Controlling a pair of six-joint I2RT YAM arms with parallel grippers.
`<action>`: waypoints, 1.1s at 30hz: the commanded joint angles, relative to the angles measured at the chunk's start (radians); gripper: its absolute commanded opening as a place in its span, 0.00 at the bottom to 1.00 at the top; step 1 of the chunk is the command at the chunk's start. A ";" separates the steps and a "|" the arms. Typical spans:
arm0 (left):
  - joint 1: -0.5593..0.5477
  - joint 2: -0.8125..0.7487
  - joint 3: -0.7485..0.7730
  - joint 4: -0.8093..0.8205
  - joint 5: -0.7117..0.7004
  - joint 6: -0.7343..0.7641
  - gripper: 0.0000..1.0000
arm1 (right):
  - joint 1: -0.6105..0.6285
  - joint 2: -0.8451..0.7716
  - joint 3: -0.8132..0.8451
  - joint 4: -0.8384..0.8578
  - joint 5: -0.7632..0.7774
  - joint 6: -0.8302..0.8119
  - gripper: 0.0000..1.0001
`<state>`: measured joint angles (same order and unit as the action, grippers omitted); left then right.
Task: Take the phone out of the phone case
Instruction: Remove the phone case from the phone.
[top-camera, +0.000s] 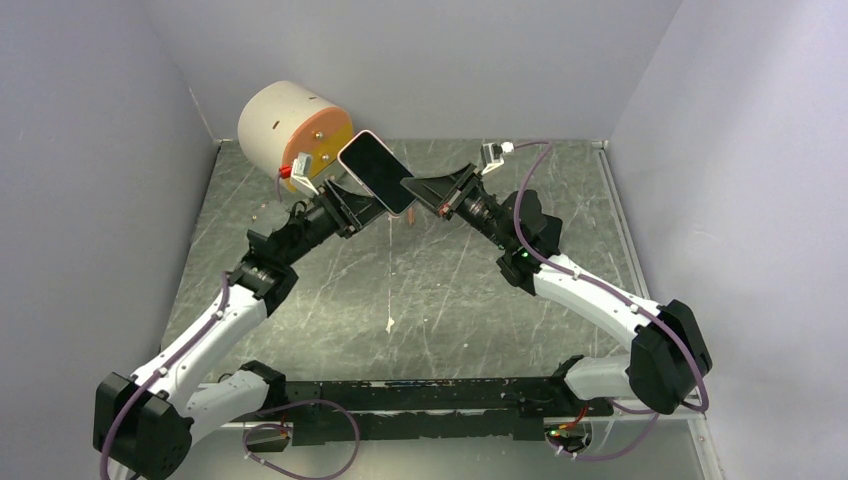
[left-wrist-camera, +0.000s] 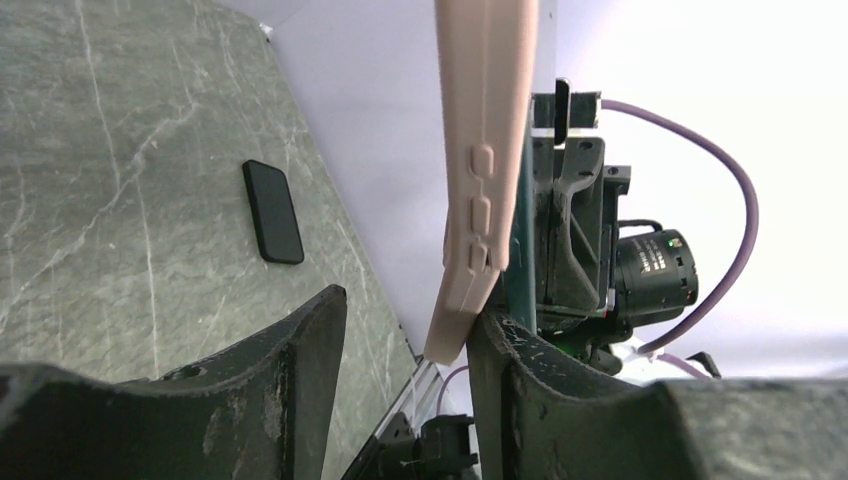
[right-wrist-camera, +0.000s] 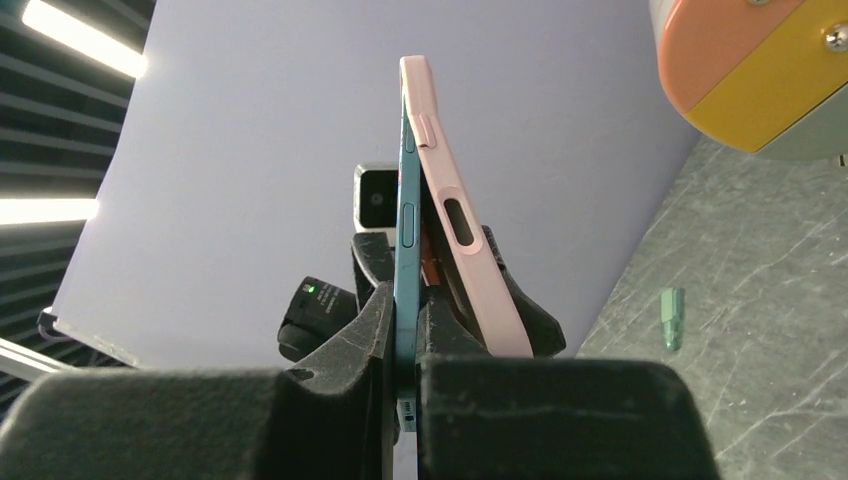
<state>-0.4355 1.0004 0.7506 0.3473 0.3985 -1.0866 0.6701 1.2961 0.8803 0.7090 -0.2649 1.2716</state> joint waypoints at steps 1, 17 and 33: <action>0.000 0.013 0.050 0.157 -0.083 -0.057 0.51 | 0.016 -0.013 0.034 0.087 -0.102 -0.012 0.00; 0.001 -0.033 0.034 0.163 -0.271 -0.120 0.21 | 0.010 -0.038 0.004 0.020 -0.118 -0.078 0.00; 0.043 -0.083 0.027 0.061 -0.456 -0.067 0.07 | 0.000 -0.086 -0.037 -0.037 -0.157 -0.107 0.00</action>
<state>-0.4561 0.9482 0.7502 0.3145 0.1516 -1.1625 0.6693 1.2675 0.8562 0.6765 -0.3233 1.1824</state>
